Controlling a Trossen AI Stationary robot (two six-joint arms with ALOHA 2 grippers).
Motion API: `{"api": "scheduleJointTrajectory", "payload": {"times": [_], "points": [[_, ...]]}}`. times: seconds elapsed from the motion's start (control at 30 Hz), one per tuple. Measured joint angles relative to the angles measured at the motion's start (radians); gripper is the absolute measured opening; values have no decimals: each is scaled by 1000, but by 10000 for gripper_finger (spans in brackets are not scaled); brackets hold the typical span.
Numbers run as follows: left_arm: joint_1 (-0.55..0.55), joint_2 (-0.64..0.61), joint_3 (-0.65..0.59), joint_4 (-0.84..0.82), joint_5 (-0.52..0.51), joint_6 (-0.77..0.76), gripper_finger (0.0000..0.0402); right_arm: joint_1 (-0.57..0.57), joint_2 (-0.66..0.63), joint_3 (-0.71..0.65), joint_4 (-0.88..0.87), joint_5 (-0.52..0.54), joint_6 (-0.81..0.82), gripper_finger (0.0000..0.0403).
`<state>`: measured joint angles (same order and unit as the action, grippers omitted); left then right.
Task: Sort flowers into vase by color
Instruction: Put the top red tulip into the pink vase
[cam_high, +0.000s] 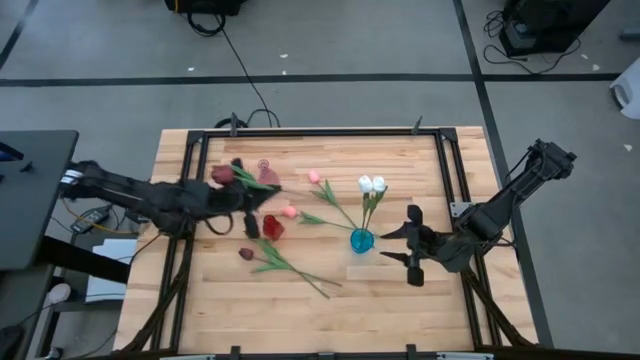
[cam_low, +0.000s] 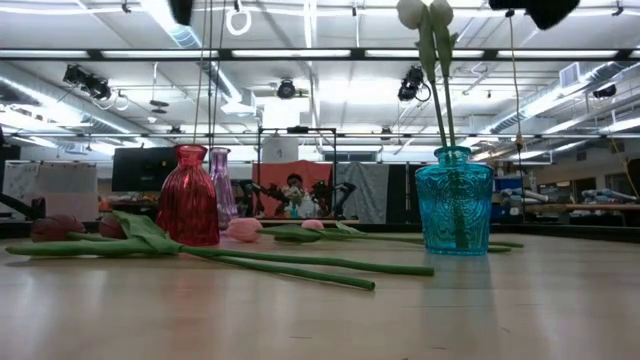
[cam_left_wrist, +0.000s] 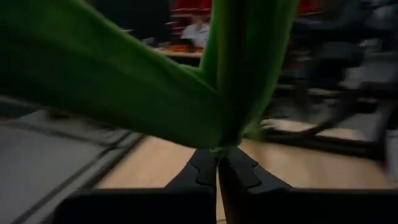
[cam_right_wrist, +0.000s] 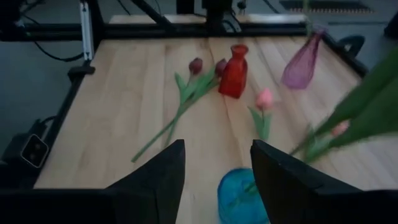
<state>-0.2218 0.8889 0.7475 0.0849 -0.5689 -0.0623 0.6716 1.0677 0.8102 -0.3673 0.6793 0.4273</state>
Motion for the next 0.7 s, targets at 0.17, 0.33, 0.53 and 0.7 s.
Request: {"api": "scheduleJointTrajectory", "payload": {"times": [0.17, 0.33, 0.53, 0.7], "points": [[54, -103, 0, -221, -138, -74, 4, -5, -10, -49, 20, 5, 26, 190], [111, -150, 0, -340, -144, -129, 4, -21, -8, -69, 43, 3, 26, 190], [186, -158, 46, -481, -179, -135, 5, -32, -7, -69, 44, 0, 26, 190], [237, -157, 90, -576, -179, -154, 5, -32, -7, -69, 45, 0, 27, 189]]}}
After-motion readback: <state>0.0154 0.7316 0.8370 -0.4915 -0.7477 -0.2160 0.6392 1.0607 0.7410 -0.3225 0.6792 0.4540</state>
